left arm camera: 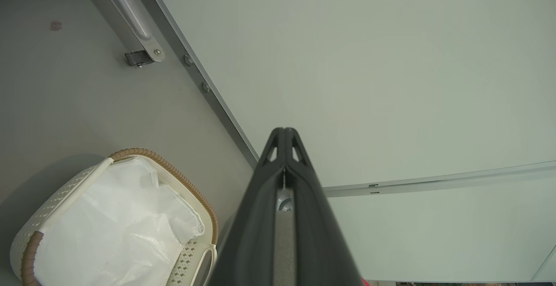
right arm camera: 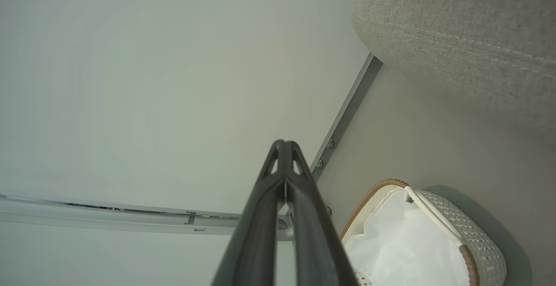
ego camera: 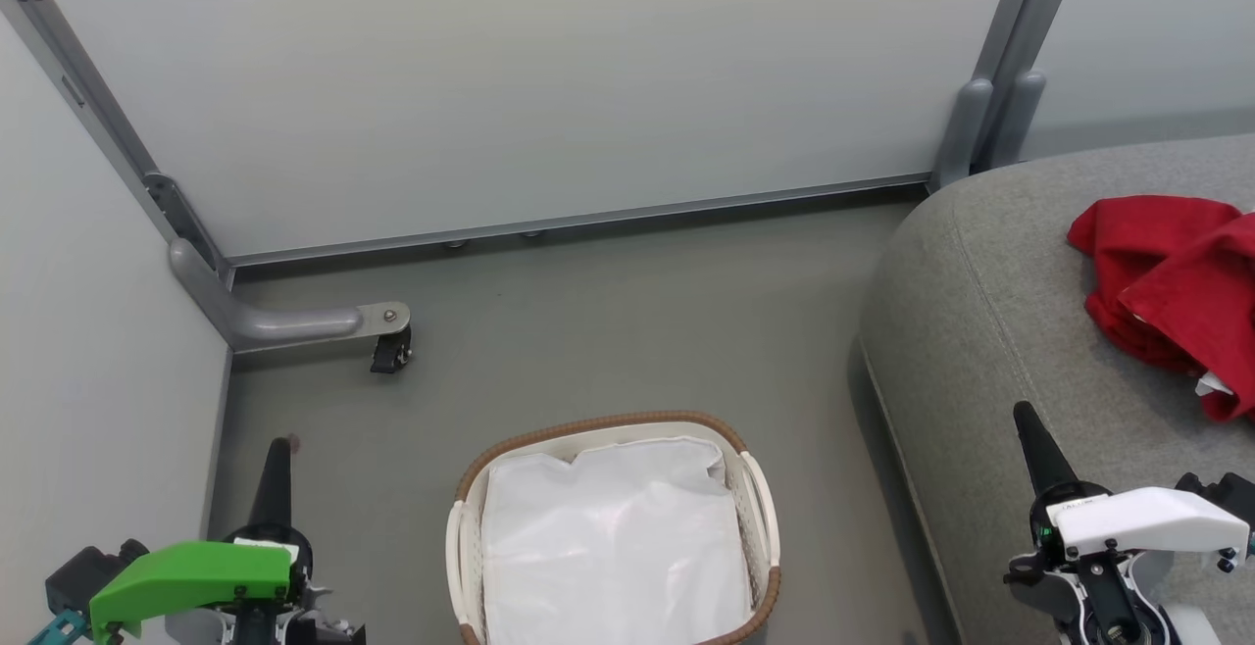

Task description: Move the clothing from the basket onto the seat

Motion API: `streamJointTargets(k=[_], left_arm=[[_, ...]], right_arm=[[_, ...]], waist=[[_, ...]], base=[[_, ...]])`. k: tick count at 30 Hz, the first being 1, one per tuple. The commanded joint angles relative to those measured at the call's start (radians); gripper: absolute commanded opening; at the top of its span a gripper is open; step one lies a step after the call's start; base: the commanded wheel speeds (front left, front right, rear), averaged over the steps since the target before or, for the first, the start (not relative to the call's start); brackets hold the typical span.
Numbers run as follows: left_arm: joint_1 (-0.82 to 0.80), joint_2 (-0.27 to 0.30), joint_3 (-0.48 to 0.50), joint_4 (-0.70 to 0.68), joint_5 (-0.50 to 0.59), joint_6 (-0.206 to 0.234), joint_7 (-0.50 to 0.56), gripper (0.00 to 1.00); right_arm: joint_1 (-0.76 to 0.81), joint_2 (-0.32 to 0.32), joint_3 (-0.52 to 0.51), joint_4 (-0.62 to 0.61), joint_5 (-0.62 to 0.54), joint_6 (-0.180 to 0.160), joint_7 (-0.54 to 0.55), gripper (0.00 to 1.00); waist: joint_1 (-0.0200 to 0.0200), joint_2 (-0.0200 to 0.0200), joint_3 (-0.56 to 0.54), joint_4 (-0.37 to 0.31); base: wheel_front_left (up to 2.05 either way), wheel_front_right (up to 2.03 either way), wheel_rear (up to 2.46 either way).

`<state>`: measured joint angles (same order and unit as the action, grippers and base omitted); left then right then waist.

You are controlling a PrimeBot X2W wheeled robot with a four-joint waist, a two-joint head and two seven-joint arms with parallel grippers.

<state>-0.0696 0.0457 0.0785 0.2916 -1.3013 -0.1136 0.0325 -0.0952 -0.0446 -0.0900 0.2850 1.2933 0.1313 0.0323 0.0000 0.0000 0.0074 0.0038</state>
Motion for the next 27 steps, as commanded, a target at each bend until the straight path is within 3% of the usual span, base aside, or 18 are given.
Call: streamJointTargets(k=[1,27], left_arm=[[-0.020,0.006,0.007,-0.013,-0.023,-0.003,0.007,0.00],[-0.038,0.007,0.029,-0.037,-0.222,-0.015,0.060,0.00]], right_arm=[[-0.018,-0.006,-0.005,-0.012,0.026,-0.001,0.007,0.00],[-0.017,-0.008,-0.019,-0.034,0.228,-0.001,0.060,0.00]], waist=[[0.0000,0.0000,0.000,0.000],[0.0000,0.0000,-0.003,-0.002]], base=[[0.00,0.00,0.00],[0.00,0.00,0.00]])
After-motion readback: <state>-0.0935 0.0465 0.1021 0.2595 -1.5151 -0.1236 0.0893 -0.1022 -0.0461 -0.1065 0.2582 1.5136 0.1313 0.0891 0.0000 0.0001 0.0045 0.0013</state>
